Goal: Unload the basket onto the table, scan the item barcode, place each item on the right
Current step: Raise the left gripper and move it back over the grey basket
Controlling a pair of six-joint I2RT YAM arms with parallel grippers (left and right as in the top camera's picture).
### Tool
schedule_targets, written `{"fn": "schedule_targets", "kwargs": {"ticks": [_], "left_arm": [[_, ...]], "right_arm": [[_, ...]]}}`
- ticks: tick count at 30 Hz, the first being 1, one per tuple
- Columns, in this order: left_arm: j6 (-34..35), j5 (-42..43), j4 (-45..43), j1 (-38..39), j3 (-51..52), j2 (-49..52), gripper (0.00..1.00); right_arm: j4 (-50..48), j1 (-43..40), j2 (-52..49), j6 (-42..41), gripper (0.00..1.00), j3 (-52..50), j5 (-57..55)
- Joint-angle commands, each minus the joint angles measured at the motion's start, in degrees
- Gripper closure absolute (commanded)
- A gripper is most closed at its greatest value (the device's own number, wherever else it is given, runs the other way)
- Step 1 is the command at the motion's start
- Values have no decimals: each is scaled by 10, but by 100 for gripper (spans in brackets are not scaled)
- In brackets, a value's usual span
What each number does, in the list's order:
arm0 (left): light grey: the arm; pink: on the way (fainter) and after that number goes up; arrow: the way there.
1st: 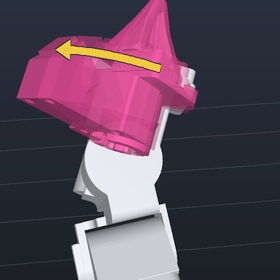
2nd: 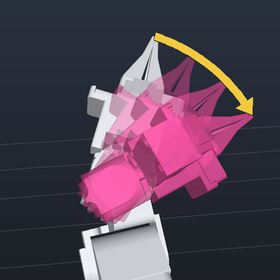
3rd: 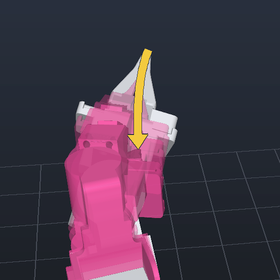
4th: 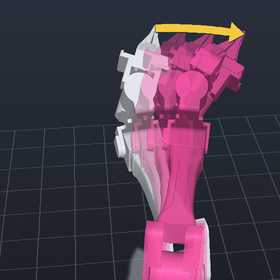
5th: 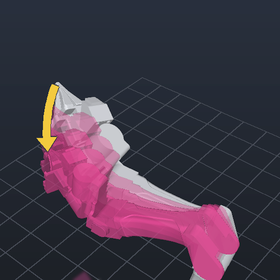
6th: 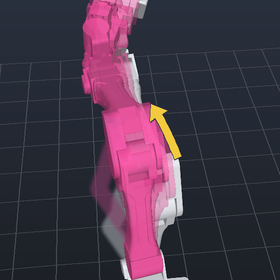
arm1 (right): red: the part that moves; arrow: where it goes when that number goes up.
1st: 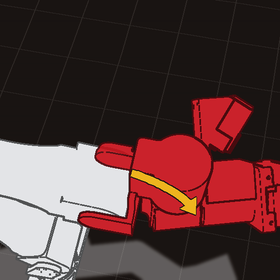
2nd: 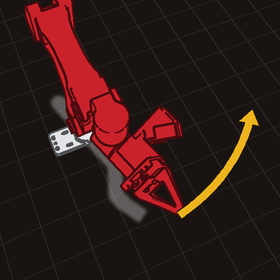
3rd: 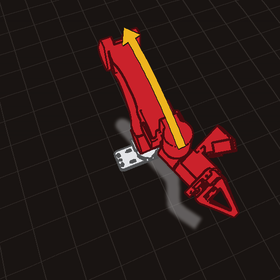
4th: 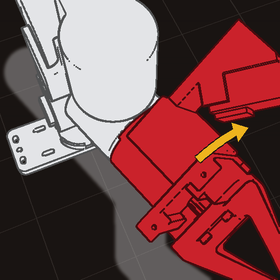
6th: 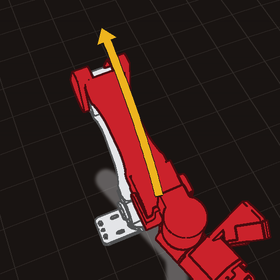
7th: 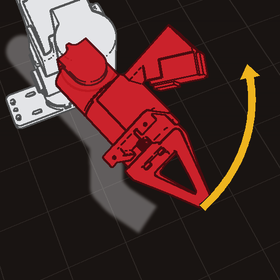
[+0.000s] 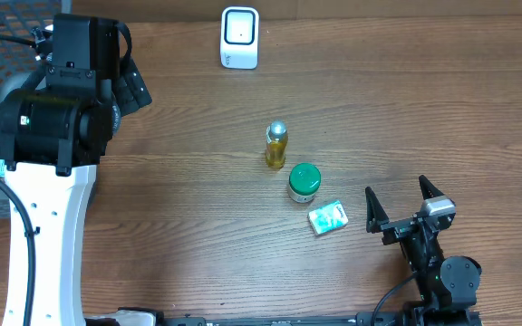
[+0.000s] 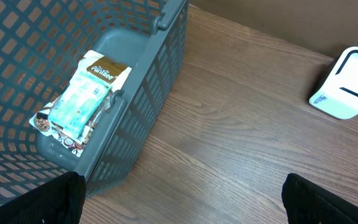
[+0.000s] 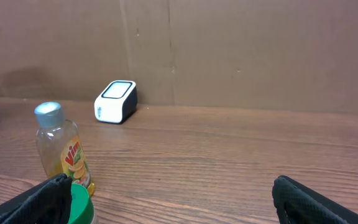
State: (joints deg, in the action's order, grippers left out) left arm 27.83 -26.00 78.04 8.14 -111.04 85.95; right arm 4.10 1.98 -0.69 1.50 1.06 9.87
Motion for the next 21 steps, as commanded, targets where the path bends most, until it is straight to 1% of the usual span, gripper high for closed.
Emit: {"fn": "schedule_targets", "kwargs": {"ticks": [1, 21], "left_arm": [[-13, -11, 0, -3, -4, 6, 0], [-11, -14, 4, -4, -4, 6, 0]], "right_arm": [[-3, 3, 5, 3, 0, -6, -2], [-3, 3, 5, 3, 0, -6, -2]]}}
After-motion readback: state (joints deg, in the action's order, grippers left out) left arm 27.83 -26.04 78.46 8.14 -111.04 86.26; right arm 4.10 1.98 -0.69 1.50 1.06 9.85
